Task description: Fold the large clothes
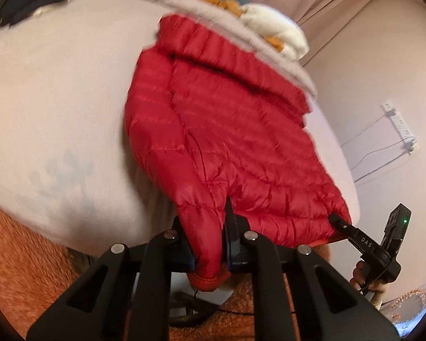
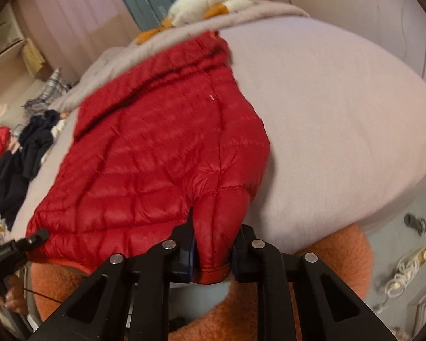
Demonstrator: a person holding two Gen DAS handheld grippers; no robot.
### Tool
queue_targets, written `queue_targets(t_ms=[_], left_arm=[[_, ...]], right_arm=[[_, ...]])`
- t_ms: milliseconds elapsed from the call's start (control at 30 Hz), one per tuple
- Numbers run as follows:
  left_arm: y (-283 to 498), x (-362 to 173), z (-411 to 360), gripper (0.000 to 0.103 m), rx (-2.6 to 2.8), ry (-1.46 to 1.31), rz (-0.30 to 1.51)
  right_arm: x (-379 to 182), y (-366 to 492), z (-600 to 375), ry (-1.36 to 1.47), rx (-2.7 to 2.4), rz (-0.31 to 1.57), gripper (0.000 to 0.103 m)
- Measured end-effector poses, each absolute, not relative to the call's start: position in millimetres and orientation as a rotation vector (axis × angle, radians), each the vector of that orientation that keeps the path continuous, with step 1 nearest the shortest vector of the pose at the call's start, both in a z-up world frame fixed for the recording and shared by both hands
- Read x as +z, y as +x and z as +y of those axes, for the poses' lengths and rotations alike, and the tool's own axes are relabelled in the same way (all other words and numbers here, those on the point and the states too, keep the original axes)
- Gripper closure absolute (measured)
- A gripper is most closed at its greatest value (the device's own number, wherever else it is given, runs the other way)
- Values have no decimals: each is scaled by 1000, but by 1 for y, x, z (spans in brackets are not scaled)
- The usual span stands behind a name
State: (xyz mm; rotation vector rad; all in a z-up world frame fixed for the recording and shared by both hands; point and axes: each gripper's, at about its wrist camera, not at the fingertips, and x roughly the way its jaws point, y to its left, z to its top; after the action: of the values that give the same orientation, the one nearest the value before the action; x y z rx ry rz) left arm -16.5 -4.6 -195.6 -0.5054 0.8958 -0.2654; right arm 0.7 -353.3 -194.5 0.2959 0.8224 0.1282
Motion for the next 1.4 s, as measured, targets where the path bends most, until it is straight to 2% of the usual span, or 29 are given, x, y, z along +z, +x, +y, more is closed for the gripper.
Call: queue_targets(t_ms=[433, 767, 1067, 1400], left_arm=[[-21, -88, 8, 90, -383, -466, 626], [-44, -30, 30, 90, -467, -422, 495], [-67, -12, 35, 90, -498, -403, 468], [-54, -26, 32, 88, -474, -413, 531]], right_arm=[[-84, -16, -350, 197, 217, 524, 86], [-35, -41, -344, 121, 278, 365, 86], [-20, -64, -339, 63, 310, 316, 86], [-31, -55, -345, 113, 317, 359, 86]])
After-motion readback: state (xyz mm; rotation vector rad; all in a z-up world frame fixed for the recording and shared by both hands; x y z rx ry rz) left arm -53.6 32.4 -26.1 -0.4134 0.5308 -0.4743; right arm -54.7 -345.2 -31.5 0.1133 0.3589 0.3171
